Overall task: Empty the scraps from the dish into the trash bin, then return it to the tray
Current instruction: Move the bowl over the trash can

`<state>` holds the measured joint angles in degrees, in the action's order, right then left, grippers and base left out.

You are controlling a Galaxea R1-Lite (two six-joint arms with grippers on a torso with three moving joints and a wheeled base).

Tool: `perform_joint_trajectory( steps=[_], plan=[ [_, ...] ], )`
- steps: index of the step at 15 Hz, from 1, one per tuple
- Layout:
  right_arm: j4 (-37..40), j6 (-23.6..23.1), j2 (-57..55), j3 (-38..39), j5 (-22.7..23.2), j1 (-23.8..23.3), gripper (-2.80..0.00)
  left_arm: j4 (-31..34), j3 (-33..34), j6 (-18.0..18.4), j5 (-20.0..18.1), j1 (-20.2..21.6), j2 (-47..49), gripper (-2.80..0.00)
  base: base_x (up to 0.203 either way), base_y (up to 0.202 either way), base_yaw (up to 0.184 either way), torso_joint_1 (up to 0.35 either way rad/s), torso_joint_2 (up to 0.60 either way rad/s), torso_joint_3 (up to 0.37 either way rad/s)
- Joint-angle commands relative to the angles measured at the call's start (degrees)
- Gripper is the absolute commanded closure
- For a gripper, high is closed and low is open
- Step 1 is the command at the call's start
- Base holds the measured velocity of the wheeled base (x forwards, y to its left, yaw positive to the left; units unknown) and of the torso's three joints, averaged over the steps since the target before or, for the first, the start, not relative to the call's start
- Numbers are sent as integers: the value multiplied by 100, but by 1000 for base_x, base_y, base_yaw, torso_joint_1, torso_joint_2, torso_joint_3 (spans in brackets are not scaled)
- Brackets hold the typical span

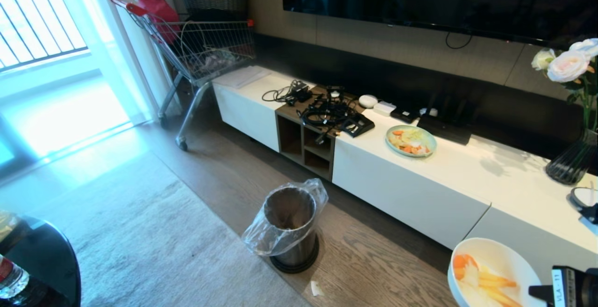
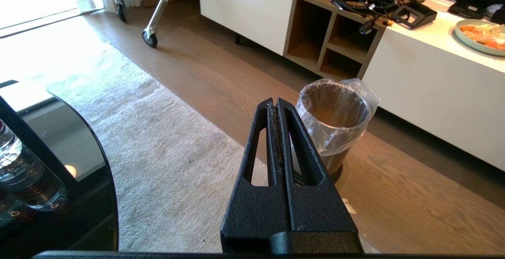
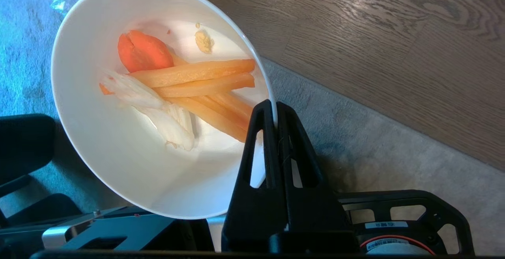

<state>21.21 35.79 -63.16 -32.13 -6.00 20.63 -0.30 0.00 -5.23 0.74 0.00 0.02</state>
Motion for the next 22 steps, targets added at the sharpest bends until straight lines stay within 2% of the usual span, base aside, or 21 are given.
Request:
perform_joint_trajectory(
  steps=[1,11,13,15,22],
  plan=[
    [21,3,-40,5,-4,146,0,-5,0,-4,5,0,-2,0,0,0,0,0,0,0],
    [-2,-9,-224,-27,-66,293,0,-5,0,-13,5,0,-2,0,0,0,0,3,2,-174],
    [-236,-13,-329,-55,-119,285,0,-5,0,-13,5,0,-2,0,0,0,0,-1,5,-202],
    [-485,-36,-564,-65,-388,286,0,-5,0,-13,5,0,4,0,0,0,0,-1,5,-203],
    [-633,-37,-1031,-585,-682,292,0,-5,0,-13,5,0,-2,0,0,0,0,2,3,-197]
  ],
)
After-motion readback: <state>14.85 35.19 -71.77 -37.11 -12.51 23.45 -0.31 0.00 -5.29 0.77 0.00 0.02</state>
